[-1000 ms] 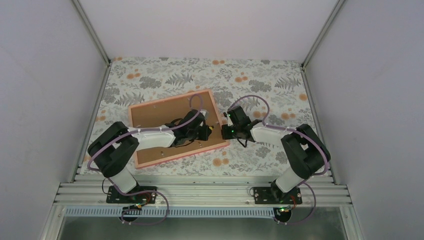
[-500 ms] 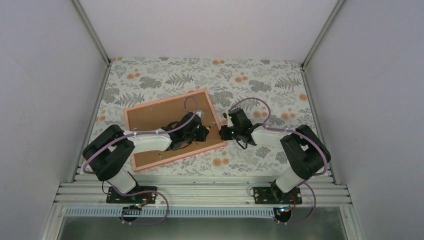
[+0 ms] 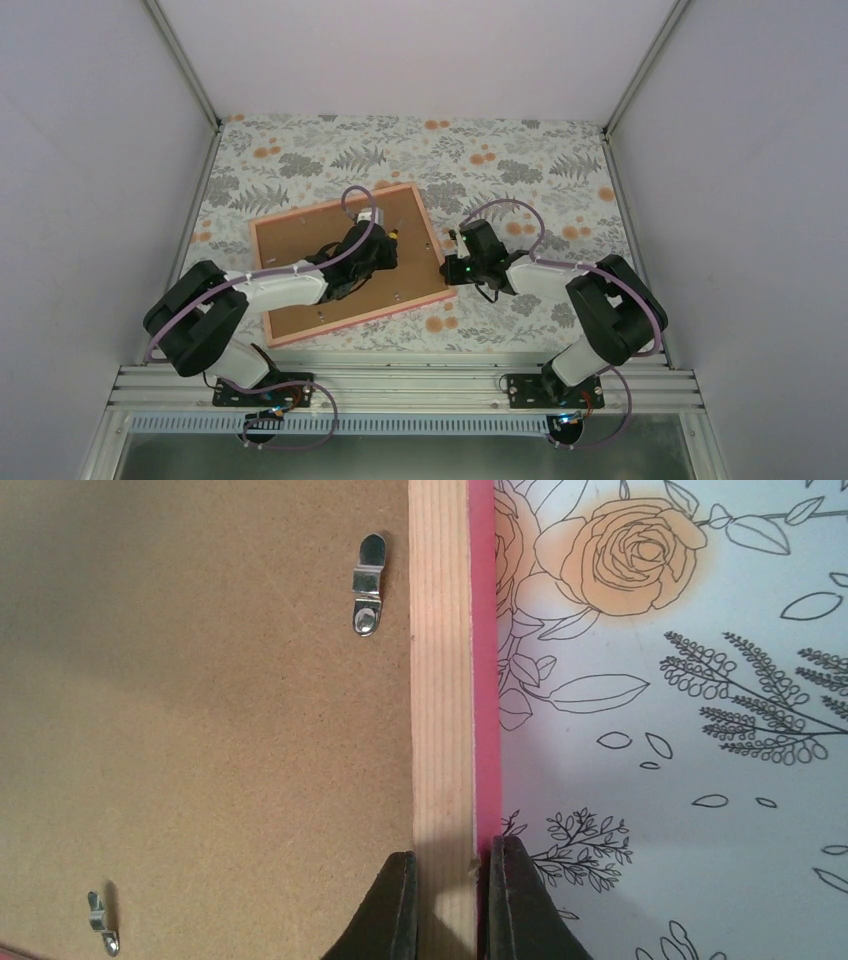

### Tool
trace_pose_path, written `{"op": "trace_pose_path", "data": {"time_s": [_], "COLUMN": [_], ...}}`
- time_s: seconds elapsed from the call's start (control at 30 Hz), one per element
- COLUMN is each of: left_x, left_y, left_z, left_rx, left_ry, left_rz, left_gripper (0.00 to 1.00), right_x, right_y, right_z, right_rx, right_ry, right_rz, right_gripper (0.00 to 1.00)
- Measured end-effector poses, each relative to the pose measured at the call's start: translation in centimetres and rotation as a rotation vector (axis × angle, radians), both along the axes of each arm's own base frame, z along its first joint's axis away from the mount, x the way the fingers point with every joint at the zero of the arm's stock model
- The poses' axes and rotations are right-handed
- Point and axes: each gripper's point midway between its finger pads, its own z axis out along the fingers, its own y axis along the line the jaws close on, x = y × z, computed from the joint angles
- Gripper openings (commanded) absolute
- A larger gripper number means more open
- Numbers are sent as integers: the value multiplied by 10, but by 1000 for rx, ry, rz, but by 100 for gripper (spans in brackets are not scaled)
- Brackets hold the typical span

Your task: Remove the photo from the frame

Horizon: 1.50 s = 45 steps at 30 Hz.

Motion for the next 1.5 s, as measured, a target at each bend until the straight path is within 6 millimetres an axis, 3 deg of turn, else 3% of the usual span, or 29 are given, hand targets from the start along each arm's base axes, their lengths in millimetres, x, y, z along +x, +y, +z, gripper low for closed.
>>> {"op": "trace_pose_path", "data": {"time_s": [0.47, 0.67, 0.83, 1.5], "left_x": [-41, -52, -54, -44], "left_y": [-41, -48, -46, -44], "left_z": [0, -17, -33, -33], "left_rx": [-45, -28, 2, 0], "left_ry": [60, 111, 154, 156], "left_rz": [-311, -353, -347, -267], "left_gripper": [2, 2, 2, 2], "right_x": [-1, -1, -1, -1], "right_y": [-1, -1, -1, -1], "right_z": [0, 0, 0, 0], "right_rx": [-6, -6, -6, -7], "right_ry": [6, 5, 6, 7], "right_rz": [1, 2, 1, 1], "right_gripper": [4, 4, 4, 4]}}
